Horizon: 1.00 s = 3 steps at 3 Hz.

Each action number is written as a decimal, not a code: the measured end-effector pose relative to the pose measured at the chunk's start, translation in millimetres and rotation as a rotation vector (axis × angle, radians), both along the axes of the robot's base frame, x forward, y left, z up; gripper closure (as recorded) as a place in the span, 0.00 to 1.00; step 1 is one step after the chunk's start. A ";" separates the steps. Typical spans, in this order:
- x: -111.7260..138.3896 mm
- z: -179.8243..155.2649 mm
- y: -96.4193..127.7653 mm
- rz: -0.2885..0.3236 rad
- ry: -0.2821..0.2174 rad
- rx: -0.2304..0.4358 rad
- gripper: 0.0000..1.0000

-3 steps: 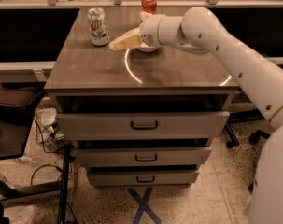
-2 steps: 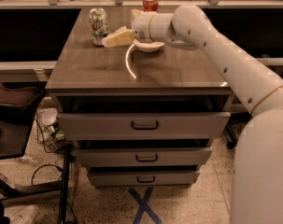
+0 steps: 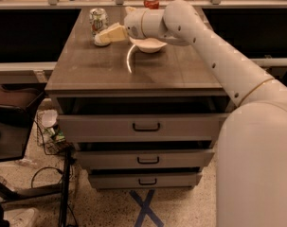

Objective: Pick 7up can

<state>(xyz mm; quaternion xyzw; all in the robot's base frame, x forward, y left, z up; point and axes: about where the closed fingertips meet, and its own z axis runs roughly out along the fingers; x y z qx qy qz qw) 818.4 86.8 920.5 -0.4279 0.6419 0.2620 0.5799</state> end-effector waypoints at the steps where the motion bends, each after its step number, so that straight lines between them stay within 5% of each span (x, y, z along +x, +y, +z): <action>1: 6.3 -0.9 11.6 0.005 0.008 0.013 0.00; 3: 19.1 -4.9 32.5 0.024 0.025 0.042 0.00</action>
Offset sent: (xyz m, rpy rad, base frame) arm 0.0239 0.0282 -0.0040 0.0515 0.0264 0.0157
